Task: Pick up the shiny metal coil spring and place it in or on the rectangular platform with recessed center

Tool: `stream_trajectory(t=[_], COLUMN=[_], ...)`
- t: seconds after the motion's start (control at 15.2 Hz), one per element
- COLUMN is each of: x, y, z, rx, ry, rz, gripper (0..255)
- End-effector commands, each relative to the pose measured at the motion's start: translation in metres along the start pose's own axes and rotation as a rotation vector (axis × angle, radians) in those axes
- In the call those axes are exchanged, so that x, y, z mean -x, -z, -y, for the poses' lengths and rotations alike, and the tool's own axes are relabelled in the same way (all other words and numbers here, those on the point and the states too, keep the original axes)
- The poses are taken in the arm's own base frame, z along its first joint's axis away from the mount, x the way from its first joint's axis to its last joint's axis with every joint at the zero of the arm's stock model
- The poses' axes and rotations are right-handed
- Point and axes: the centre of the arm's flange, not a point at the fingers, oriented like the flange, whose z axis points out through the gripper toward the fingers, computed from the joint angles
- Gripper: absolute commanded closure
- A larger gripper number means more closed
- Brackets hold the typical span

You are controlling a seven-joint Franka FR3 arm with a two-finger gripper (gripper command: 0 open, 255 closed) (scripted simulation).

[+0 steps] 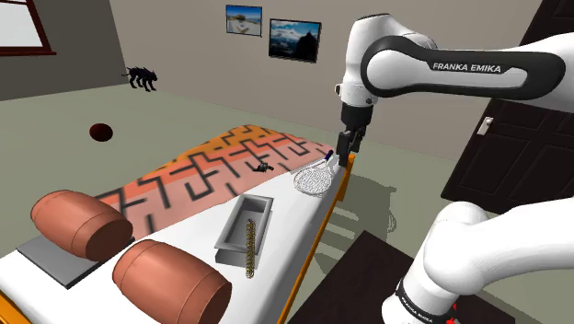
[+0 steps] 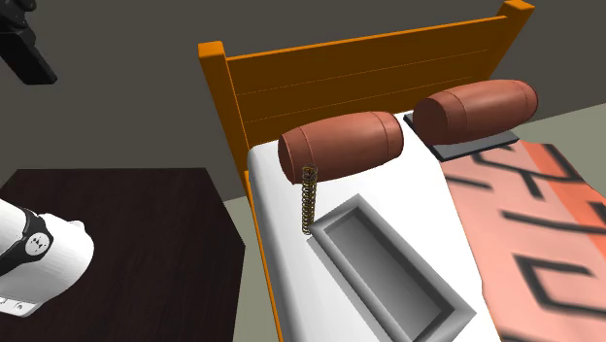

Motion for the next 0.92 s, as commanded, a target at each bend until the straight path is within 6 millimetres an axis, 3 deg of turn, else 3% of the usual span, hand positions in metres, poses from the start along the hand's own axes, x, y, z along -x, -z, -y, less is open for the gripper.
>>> stream_trajectory(t=[0.0,0.86], x=[0.000,-0.047], y=[0.000,-0.145], z=[0.000,0.050], rx=[0.000,-0.043], ry=[0.000,0.066], rz=[0.000,-0.181], gripper=[0,0])
